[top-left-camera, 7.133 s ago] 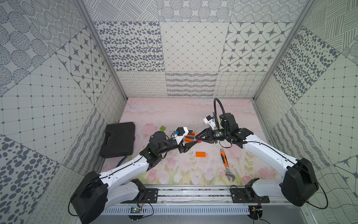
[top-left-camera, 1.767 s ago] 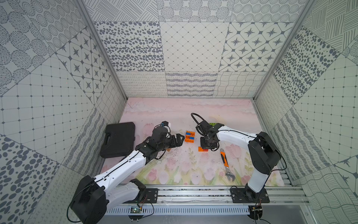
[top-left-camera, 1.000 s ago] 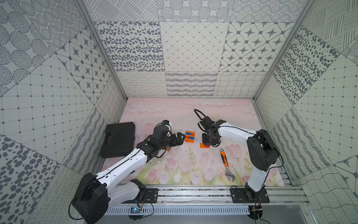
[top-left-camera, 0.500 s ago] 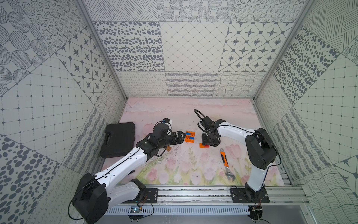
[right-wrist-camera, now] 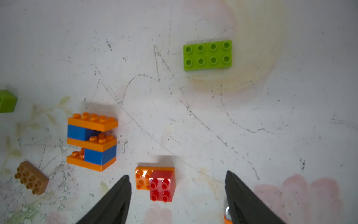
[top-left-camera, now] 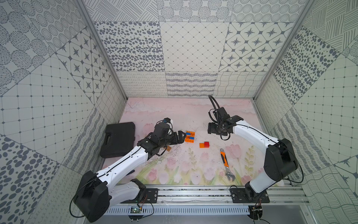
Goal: Assemble the number 5 with lego
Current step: Pick up the lego brick from the center of the board.
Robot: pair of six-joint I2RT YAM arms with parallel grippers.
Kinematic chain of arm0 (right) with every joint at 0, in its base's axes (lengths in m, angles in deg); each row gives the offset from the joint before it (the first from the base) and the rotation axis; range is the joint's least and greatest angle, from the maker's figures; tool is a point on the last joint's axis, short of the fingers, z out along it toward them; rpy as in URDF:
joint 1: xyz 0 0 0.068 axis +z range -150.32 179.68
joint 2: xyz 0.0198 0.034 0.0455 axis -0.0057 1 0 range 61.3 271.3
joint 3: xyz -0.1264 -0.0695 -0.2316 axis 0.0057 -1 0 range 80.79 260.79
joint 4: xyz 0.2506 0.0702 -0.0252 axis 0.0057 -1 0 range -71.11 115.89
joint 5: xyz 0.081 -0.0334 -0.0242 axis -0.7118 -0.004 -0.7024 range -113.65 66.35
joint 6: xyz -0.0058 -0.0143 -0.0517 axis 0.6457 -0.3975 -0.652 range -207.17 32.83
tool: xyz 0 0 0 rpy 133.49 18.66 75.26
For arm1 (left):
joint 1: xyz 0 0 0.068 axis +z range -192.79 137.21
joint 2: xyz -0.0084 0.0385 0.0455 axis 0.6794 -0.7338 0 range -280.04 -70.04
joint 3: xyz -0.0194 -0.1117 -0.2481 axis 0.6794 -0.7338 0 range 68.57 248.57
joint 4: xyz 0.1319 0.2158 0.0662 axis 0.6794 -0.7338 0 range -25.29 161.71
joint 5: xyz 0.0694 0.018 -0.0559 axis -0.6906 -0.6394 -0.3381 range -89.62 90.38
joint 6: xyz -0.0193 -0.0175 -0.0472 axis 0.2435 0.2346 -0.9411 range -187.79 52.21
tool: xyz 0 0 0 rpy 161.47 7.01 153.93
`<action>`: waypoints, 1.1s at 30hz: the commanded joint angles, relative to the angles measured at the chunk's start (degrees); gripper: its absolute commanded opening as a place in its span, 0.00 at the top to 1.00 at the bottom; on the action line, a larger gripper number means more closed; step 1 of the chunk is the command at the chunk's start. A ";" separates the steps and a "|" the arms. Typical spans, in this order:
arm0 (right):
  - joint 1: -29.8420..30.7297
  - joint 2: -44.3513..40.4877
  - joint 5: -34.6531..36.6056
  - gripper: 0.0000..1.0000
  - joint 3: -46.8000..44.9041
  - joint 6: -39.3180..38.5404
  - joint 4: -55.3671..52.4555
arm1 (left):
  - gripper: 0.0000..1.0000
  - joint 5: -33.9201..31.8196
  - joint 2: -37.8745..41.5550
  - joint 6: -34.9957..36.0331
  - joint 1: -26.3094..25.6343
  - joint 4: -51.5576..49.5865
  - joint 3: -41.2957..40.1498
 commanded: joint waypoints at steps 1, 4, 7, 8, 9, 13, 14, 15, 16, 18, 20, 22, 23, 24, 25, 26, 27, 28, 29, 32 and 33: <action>-3.48 6.22 -3.92 0.10 5.71 -4.84 0.37 | 0.01 -1.19 -2.18 1.88 -2.23 -1.50 2.15; -5.10 12.44 -4.54 0.03 11.91 -7.05 -3.54 | 0.01 -2.54 -6.04 2.39 -4.47 -3.05 4.85; -5.23 15.82 -4.46 0.01 14.55 -8.08 -3.24 | 0.01 -3.50 -9.50 2.06 -6.08 -3.87 7.60; -5.34 16.94 -5.12 0.01 15.26 -8.31 -2.53 | 0.01 -3.46 -10.32 1.95 -6.41 -3.46 8.01; -5.34 18.20 -5.01 0.01 16.78 -8.13 -3.27 | 0.01 -3.21 -11.00 1.91 -6.71 -3.15 8.50; -5.30 21.70 -3.30 0.05 20.49 -7.73 -4.72 | 0.01 -2.12 -12.46 1.94 -7.07 -3.29 10.27; -5.28 23.05 -1.18 0.05 21.79 -7.46 -5.75 | 0.01 -2.12 -12.50 2.06 -7.08 -3.26 10.40; -5.25 24.30 -0.30 0.05 22.87 -7.63 -6.67 | 0.01 -2.20 -12.39 2.16 -7.13 -3.26 10.42; -5.25 25.33 -0.31 0.05 23.87 -8.27 -7.20 | 0.01 -2.30 -12.21 2.28 -7.08 -3.35 10.28; -5.29 27.70 0.03 0.05 26.56 -9.07 -9.52 | 0.01 -2.82 -11.81 2.38 -7.10 -3.48 10.20; -5.16 29.03 0.14 0.06 28.30 -9.88 -10.56 | 0.01 -2.80 -11.69 2.48 -7.09 -3.46 10.15; -5.25 30.27 1.20 0.11 29.60 -10.19 -11.20 | 0.01 -2.63 -11.66 2.43 -7.16 -3.37 10.13; -5.33 31.31 1.60 0.12 30.77 -10.38 -12.04 | 0.01 -2.55 -11.70 2.39 -7.11 -3.42 10.15; -5.42 32.37 1.46 0.12 32.18 -10.43 -13.06 | 0.01 -2.45 -11.79 2.39 -7.09 -3.37 10.09; -5.43 33.02 1.02 0.12 32.75 -10.52 -13.25 | 0.01 -2.45 -11.91 2.39 -7.11 -3.28 9.98; -5.43 33.74 0.65 0.12 33.08 -10.45 -12.95 | 0.01 -2.45 -11.94 2.34 -7.10 -3.15 9.91; -5.43 34.57 0.76 0.12 33.82 -10.25 -13.29 | 0.01 -2.53 -12.00 2.23 -7.10 -3.07 9.88; -5.43 35.31 1.02 0.13 34.61 -10.33 -13.64 | 0.01 -2.41 -12.04 2.22 -7.19 -3.02 9.89; -5.43 36.25 1.02 0.14 35.48 -10.45 -13.86 | 0.01 -2.19 -12.11 2.30 -7.16 -2.90 10.06; -5.43 38.12 2.40 0.19 37.23 -11.17 -14.77 | 0.01 -1.87 -11.51 2.26 -7.11 -2.56 9.56; -5.43 38.49 2.44 0.21 37.49 -11.34 -14.74 | 0.01 -2.09 -11.12 2.08 -7.11 -2.18 8.99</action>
